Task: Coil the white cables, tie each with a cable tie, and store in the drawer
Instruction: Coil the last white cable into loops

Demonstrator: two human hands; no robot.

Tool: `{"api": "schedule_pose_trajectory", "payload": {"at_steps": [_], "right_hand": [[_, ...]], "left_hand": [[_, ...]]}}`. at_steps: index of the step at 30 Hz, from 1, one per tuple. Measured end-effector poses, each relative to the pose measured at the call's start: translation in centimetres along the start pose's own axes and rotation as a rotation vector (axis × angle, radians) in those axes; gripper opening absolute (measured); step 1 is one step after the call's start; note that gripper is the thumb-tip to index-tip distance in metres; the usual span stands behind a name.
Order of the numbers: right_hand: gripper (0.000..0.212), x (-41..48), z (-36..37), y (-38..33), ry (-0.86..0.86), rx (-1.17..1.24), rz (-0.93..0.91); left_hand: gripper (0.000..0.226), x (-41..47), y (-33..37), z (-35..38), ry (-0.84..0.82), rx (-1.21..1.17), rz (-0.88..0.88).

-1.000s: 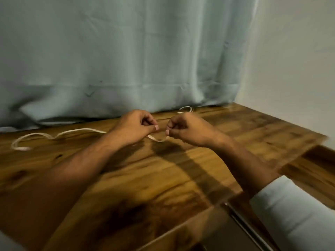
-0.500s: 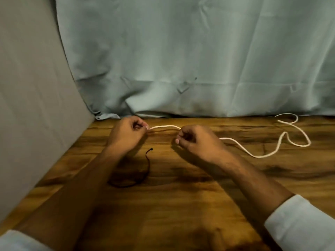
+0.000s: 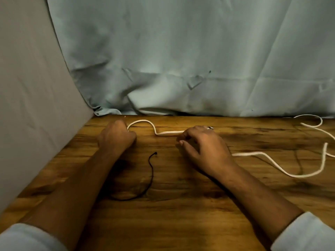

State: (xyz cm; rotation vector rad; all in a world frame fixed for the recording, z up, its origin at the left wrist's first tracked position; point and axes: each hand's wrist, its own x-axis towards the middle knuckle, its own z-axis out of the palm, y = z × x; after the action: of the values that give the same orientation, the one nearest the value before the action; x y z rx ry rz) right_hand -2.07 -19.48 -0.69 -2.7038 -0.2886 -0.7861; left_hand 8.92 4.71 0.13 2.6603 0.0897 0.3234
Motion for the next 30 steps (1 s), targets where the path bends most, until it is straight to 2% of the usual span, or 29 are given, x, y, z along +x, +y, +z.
{"api": "schedule_pose_trajectory", "payload": {"at_steps": [5,11,14,16,20,23,26,28,30], "right_hand": [[0.023,-0.9,-0.8,-0.4,0.046,-0.008,0.022],[0.031,-1.4,-2.1,-0.8,0.217,-0.062,0.115],[0.036,-1.5,-2.6,-0.6,0.295,-0.116,0.125],[0.046,-1.7,-2.7,-0.2,0.252,-0.090,0.150],[0.059,-2.5,-2.3,1.2,0.140,0.152,0.142],[0.050,-2.7,-2.0,1.4,0.088,0.374,0.213],[0.034,-2.7,-1.6,1.2,0.056,0.434,0.212],[0.024,-2.6,-1.4,1.0,0.007,0.392,0.184],[0.017,-2.6,-1.6,1.0,-0.035,0.287,0.151]], "left_hand": [[0.010,-0.5,1.3,-0.6,-0.154,-0.193,-0.019],[0.027,-3.0,5.3,-1.4,-0.236,-0.549,0.212],[0.034,-4.6,7.5,-1.1,-0.446,-0.791,0.285],[0.035,-5.8,8.7,-1.0,-0.634,-0.906,0.307],[0.032,-8.4,10.4,-1.5,-0.882,-1.044,0.388],[0.030,-9.5,11.0,-2.0,-0.989,-1.207,0.415],[0.040,-10.0,11.7,-2.7,-1.042,-1.386,0.394],[0.038,-9.9,12.1,-2.9,-0.994,-1.477,0.358],[0.028,-9.5,12.6,-2.9,-0.883,-1.565,0.275]]}}
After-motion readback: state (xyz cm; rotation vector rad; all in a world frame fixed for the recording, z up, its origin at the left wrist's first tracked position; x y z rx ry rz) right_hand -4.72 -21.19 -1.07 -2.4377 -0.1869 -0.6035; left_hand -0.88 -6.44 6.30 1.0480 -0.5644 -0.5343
